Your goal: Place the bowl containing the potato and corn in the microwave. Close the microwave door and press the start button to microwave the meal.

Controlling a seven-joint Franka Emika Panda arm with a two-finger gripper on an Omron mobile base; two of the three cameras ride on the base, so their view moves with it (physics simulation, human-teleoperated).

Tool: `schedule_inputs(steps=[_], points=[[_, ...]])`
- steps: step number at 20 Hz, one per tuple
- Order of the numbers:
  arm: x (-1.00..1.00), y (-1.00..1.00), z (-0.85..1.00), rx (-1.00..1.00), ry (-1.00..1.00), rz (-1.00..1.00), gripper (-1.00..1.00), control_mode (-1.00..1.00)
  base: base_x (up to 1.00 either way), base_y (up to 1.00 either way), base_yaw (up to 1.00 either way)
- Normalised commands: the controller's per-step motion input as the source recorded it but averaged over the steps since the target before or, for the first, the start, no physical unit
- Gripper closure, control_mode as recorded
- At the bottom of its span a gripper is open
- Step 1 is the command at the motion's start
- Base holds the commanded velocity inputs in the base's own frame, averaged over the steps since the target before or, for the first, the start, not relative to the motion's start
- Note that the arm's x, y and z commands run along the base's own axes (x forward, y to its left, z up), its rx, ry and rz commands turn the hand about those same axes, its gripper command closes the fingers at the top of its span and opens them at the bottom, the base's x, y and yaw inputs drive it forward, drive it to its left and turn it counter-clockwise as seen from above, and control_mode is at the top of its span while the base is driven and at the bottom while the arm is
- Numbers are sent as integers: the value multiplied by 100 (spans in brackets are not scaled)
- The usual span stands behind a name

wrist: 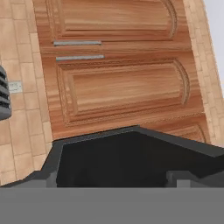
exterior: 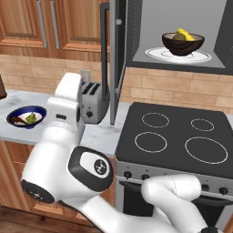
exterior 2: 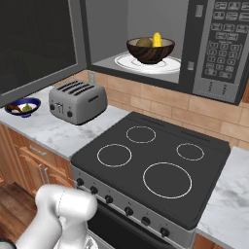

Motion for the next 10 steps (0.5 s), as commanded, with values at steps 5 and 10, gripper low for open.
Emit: schedule_inputs(steps=[5, 10], points=[[56, 29, 0, -3, 2, -18, -100, -100, 0, 0, 0], [63, 13, 0, 0, 9, -19, -100, -100, 0, 0, 0]])
